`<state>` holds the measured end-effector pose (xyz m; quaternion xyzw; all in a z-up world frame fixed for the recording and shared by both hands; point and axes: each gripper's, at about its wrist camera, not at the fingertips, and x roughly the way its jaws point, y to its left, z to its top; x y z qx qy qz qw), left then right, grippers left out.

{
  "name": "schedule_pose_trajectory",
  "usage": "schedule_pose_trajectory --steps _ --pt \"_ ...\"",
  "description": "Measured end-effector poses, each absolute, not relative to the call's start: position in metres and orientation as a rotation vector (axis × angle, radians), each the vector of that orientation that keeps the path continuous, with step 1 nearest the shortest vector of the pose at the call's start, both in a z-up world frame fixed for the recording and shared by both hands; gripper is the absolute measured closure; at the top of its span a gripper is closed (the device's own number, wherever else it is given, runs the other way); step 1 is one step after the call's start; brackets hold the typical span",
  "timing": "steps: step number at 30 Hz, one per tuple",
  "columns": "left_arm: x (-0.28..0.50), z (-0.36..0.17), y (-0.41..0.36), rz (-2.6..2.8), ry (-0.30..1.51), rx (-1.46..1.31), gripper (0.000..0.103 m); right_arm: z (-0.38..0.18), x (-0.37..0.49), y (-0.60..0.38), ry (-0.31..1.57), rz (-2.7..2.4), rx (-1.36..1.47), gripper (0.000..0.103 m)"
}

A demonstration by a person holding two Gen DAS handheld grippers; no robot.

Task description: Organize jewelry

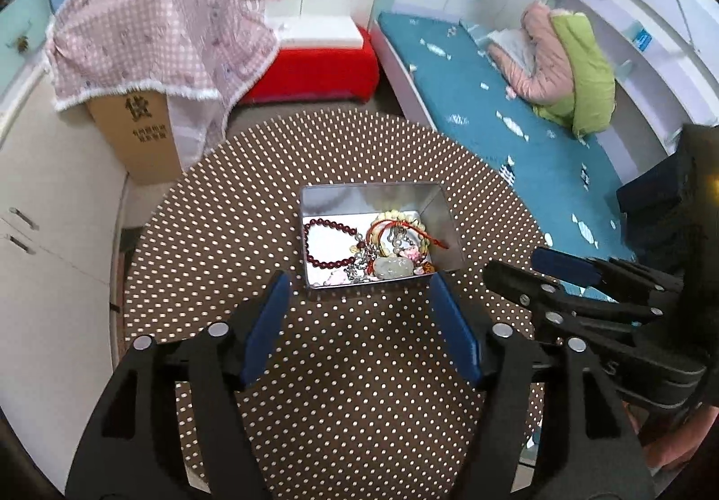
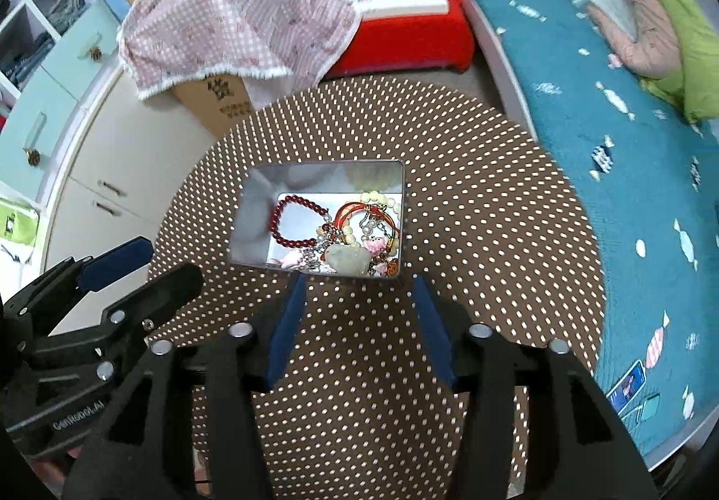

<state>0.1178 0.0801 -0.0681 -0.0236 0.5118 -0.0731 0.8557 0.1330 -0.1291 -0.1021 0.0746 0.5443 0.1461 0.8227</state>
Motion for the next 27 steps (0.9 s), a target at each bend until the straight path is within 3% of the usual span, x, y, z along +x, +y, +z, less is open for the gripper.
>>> schedule_pose_trajectory --steps 10,18,27 --pt "0.069 0.012 0.071 -0.100 0.897 0.005 0.023 -0.035 0.086 -0.139 1.000 0.295 0.152 0.030" --pt "0.041 0.061 0.056 -0.059 0.764 0.006 0.018 0.014 0.068 -0.160 0.848 0.334 0.115 0.023" --pt "0.023 0.082 0.042 -0.023 0.678 0.037 0.017 0.031 0.054 -0.169 0.749 0.374 0.095 0.015"
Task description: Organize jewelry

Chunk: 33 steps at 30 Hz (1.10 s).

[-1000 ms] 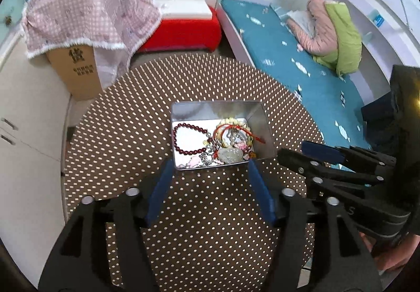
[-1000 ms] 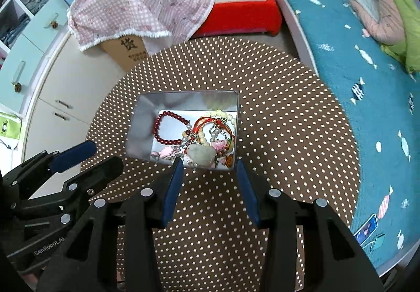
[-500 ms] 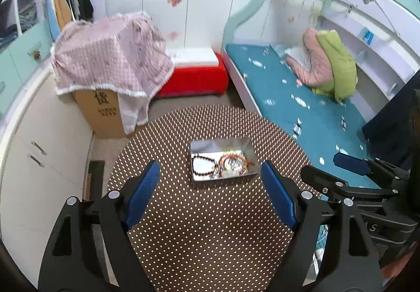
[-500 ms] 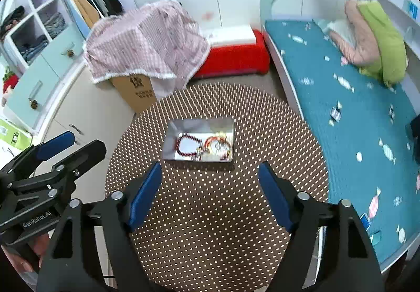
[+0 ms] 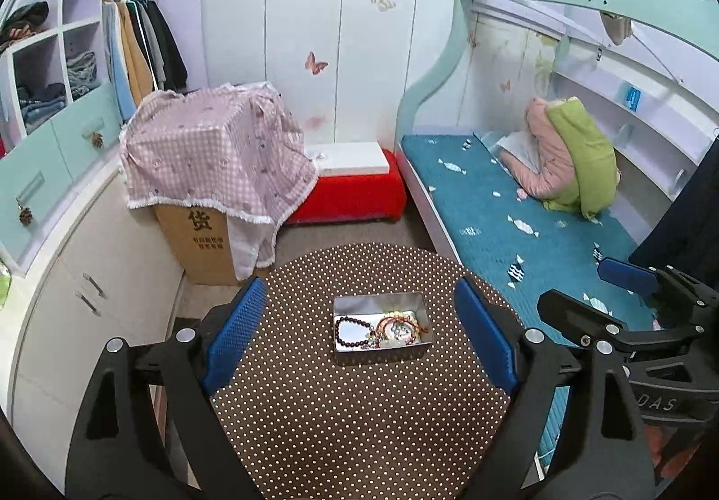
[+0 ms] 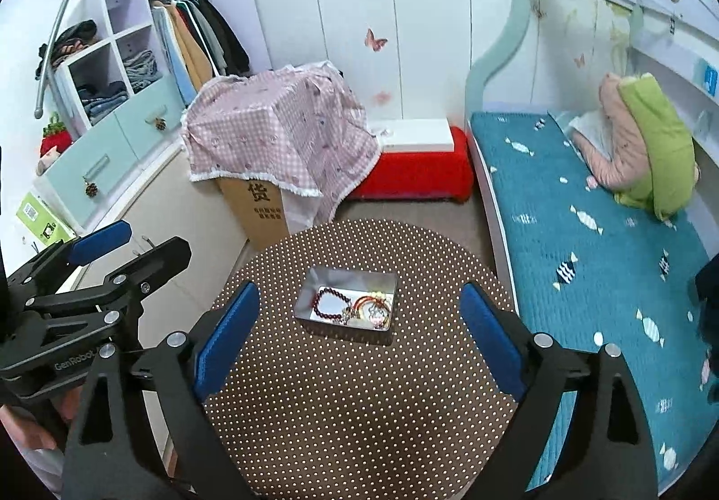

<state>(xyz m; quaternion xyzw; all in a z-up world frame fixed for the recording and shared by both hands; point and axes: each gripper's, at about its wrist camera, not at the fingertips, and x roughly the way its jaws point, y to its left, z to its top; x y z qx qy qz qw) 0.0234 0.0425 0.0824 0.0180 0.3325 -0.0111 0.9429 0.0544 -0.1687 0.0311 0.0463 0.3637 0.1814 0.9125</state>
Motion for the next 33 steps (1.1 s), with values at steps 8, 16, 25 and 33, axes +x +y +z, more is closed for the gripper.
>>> schedule_pose_trajectory --steps 8,16,25,33 --pt "0.013 0.087 0.042 -0.008 0.635 0.043 0.017 0.034 0.048 -0.173 0.715 0.377 0.094 0.013" --pt "0.012 0.090 0.037 -0.012 0.614 0.054 0.017 0.037 0.043 -0.175 0.695 0.363 0.093 0.013" --pt "0.010 0.093 0.037 -0.016 0.601 0.059 0.017 0.038 0.041 -0.180 0.687 0.359 0.101 0.012" --pt "0.009 0.093 0.036 -0.016 0.600 0.060 0.017 0.039 0.040 -0.186 0.685 0.358 0.110 0.011"
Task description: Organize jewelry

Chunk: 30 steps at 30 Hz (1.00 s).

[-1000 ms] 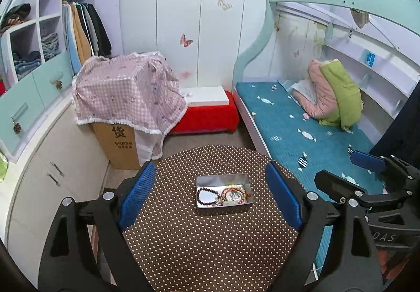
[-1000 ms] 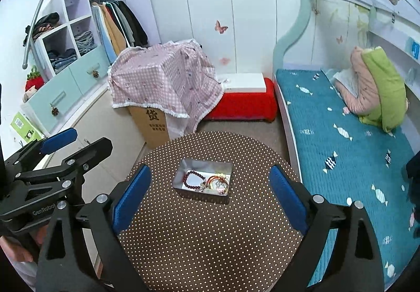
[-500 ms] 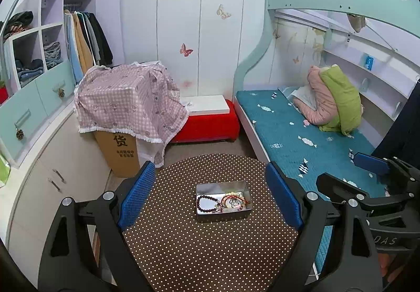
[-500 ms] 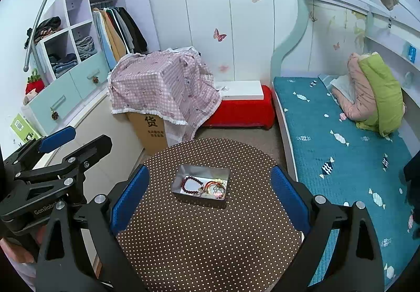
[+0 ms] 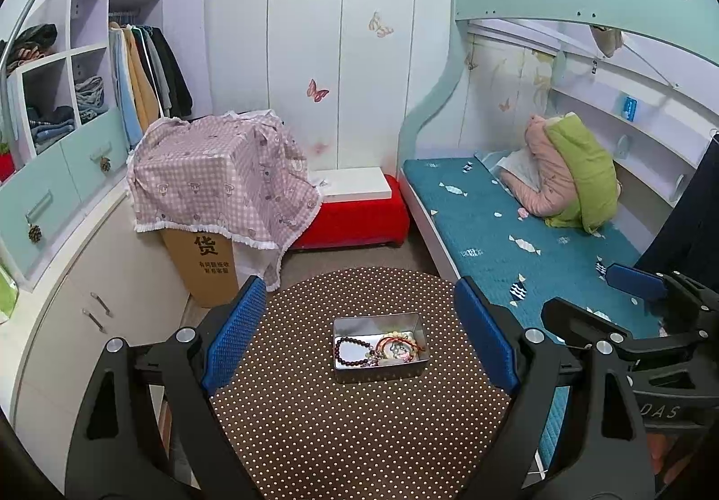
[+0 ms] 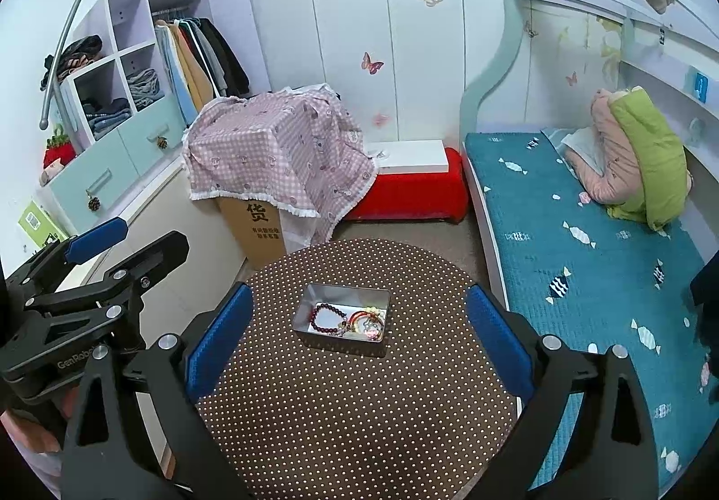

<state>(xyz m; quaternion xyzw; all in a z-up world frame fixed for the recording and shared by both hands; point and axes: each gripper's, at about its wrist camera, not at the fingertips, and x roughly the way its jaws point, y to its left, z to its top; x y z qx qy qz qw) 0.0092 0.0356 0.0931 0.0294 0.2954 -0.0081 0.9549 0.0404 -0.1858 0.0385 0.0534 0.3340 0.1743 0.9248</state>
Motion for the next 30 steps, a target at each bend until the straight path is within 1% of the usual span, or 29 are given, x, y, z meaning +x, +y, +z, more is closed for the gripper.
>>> schedule_pose_trajectory --steps 30 --pt "0.002 0.102 0.025 -0.012 0.594 0.055 0.017 0.040 0.026 -0.185 0.695 0.361 0.130 0.011"
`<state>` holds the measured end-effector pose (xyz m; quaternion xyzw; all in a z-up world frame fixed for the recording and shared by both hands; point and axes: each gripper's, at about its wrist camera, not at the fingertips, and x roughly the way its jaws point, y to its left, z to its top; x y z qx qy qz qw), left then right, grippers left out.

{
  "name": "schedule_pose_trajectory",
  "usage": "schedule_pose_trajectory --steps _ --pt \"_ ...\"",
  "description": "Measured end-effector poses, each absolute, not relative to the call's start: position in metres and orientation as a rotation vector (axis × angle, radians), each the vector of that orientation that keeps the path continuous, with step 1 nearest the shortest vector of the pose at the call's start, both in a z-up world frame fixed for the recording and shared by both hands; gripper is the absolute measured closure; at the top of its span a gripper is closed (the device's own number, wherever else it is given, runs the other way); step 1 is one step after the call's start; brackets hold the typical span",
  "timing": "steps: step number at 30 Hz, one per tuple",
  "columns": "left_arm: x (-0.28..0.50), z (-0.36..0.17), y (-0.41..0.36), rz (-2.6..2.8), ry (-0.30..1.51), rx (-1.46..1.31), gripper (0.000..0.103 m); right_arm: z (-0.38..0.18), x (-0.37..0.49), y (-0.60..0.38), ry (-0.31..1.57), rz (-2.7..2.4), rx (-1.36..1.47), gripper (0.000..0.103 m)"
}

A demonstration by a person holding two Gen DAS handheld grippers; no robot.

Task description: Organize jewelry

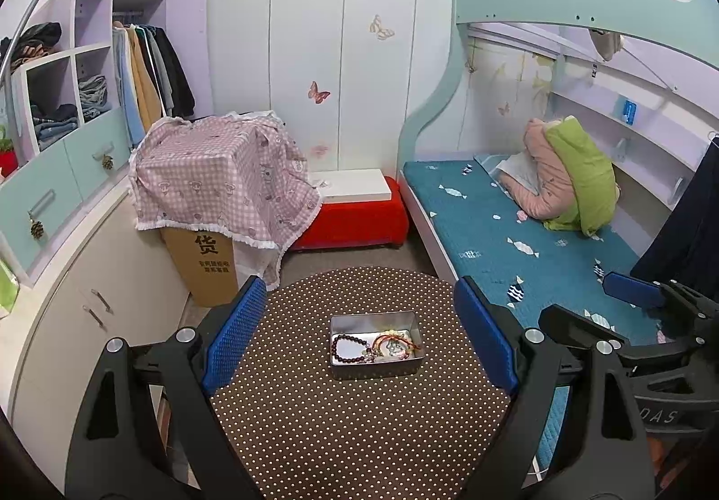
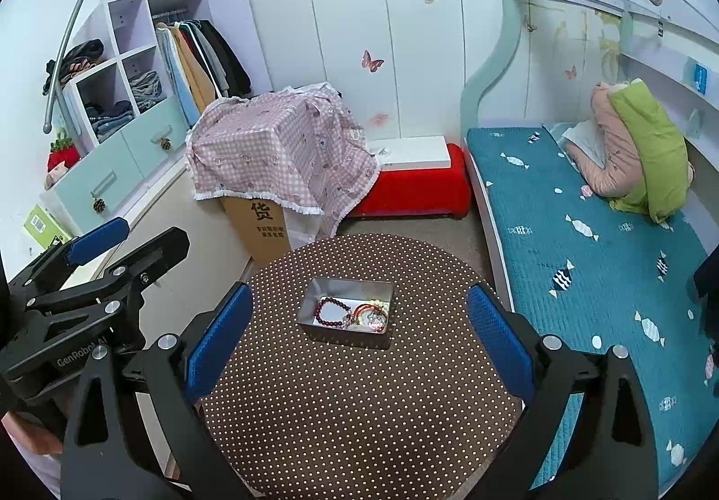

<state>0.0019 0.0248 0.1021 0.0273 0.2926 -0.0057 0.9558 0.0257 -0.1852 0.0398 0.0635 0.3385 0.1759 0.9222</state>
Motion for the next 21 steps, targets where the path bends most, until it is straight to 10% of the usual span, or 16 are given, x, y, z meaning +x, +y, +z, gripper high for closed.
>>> schedule_pose_trajectory --steps 21 --pt "-0.0071 0.1015 0.0237 -0.002 0.590 0.049 0.017 0.0445 0.0212 -0.1836 0.693 0.356 0.122 0.009"
